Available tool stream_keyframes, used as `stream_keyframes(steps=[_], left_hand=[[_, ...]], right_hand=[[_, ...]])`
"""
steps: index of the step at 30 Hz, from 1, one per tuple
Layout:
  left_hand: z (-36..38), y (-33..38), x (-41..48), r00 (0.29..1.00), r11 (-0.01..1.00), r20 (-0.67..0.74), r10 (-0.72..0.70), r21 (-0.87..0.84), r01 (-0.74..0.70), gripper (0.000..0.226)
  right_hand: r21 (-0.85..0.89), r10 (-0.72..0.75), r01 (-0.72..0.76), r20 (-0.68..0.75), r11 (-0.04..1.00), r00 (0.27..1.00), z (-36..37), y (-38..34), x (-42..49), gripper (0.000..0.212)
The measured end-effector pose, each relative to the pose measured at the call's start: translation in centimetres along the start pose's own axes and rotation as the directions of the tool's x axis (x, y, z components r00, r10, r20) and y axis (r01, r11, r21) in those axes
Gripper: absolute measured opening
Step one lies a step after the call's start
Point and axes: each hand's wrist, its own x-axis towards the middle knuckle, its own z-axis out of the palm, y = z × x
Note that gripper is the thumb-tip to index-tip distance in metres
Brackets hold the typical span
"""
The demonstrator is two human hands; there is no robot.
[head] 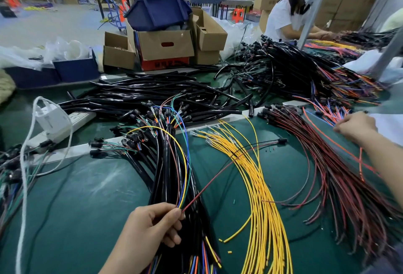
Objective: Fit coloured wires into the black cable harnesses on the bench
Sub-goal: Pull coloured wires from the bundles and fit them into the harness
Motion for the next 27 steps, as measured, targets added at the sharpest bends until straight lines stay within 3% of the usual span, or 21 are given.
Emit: stream_keyframes(steps=[5,9,13,16,18,20,23,27], left_hand=[[0.0,0.0,0.1,1.000,1.000,0.006,0.005,0.008,-0.005,0.026],[0.0,-0.1,0.0,1.000,1.000,0.006,0.014,0.013,-0.014,0.026],[0.0,-0.2,0.0,1.000,1.000,0.009,0.022,0.013,-0.022,0.026],[-0.1,-0.3,0.1,1.000,0.999,0.006,0.031,0.013,-0.031,0.026],[-0.1,-0.3,0.1,1.000,1.000,0.009,0.027,0.015,-0.027,0.025],[-0.1,-0.4,0.1,1.000,1.000,0.012,0.020,0.012,-0.021,0.026],[-0.1,-0.4,0.0,1.000,1.000,0.023,0.020,0.014,-0.020,0.026],[-0.2,-0.4,0.0,0.999,1.000,0.040,0.015,0.002,-0.015,0.027]], right_hand=[[0.124,0.080,-0.075,-0.032,0.989,0.996,0.2,-0.3,-0.2,0.022],[0.235,0.080,-0.026,-0.223,0.972,0.971,-0.4,-1.7,-0.7,0.025],[0.405,0.040,0.115,-0.354,0.907,0.934,-2.1,-3.6,-0.7,0.024],[0.487,-0.065,0.238,-0.346,0.840,0.936,-3.9,-5.6,-1.2,0.045],[0.489,-0.135,0.322,-0.380,0.811,0.915,-5.0,-7.1,-1.9,0.033],[0.609,-0.122,0.389,-0.432,0.692,0.894,-6.0,-9.2,-3.5,0.035],[0.804,-0.158,0.434,-0.405,0.408,0.900,-7.5,-12.3,-6.8,0.061],[0.859,-0.339,0.386,-0.272,0.336,0.900,-8.2,-15.3,-11.4,0.069]])
